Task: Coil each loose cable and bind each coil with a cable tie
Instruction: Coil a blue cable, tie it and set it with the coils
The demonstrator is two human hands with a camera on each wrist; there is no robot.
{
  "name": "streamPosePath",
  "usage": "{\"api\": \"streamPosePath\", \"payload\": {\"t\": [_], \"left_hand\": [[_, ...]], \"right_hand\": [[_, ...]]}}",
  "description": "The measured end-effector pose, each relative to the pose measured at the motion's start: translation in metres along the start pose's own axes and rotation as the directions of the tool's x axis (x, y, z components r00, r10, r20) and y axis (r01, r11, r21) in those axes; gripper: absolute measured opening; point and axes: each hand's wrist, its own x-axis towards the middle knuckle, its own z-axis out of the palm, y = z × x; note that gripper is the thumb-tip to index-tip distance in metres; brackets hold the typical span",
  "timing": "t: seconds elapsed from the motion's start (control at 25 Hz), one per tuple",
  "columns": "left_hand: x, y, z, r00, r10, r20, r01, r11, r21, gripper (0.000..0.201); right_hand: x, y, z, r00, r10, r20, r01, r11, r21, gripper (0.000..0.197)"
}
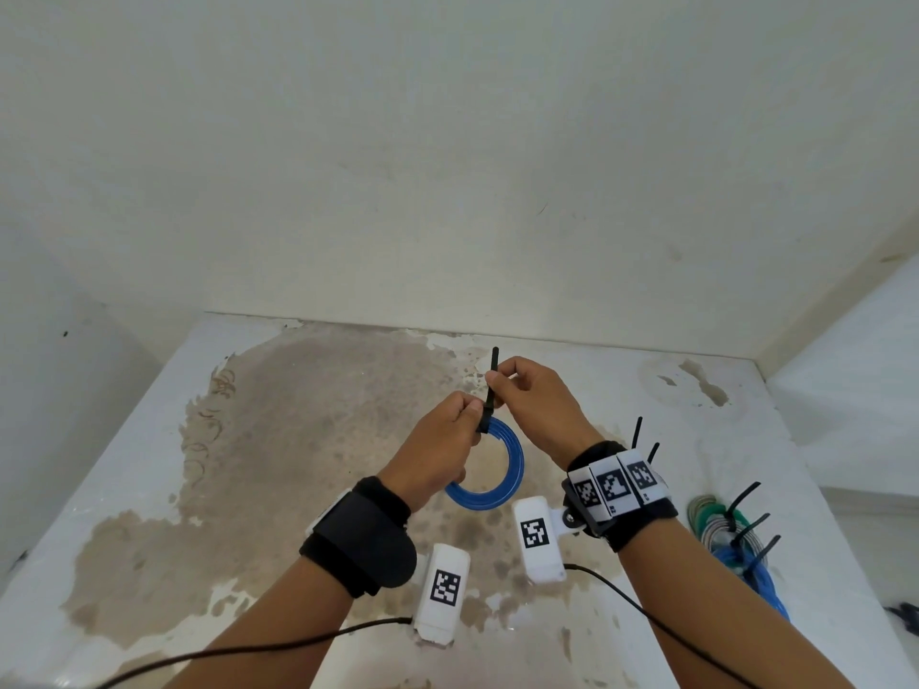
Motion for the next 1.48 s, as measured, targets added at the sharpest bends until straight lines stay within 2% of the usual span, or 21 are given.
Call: {"api": "streamPosePath", "payload": {"t": [0.16,0.28,0.64,0.8,0.96,1.16,1.32,1.48], "left_hand": [[0.001,0.004,0.001,0.999,-0.043,0.006,0.043,0.996,-0.083,0.04],[0.002,0.003,0.001,1.0,-0.021,0.001,0.021,0.998,-0.063,0.044],[0.003,-0.005,0.003,0.997,0.08,0.023,-0.081,0.994,0.071,0.025],[0.0,-0.01,0.006,0.998,0.057,0.038,-0.061,0.993,0.099,0.025],[0.003,-0.002,0.004,0.999,0.042,0.018,-0.042,0.999,-0.006,0.035],[0.005,-0.006,0.002,0.995,0.101,0.021,-0.102,0.993,0.058,0.031],[0.0,-0.011,0.007,0.978,0.207,-0.019,-0.202,0.968,0.147,0.027],[0.001,-0.006,0.004,0.983,0.182,0.03,-0.184,0.964,0.194,0.026]], "right_hand": [[0.001,0.001,-0.001,1.0,-0.001,-0.011,0.001,1.0,0.022,0.019],[0.0,0.001,-0.002,1.0,0.0,-0.017,0.0,1.0,0.022,0.018],[-0.002,-0.009,0.002,0.987,-0.015,-0.159,0.033,0.993,0.11,0.016],[-0.007,-0.01,0.004,0.992,0.015,-0.125,0.011,0.979,0.201,0.017],[-0.003,-0.012,0.001,0.994,0.006,-0.11,0.021,0.971,0.237,0.018],[-0.004,-0.015,0.003,0.99,0.029,-0.136,0.008,0.964,0.266,0.019],[-0.003,-0.017,0.005,0.99,0.064,-0.129,-0.017,0.942,0.336,0.02],[-0.001,-0.013,0.006,0.985,0.16,-0.06,-0.118,0.889,0.442,0.018]]}}
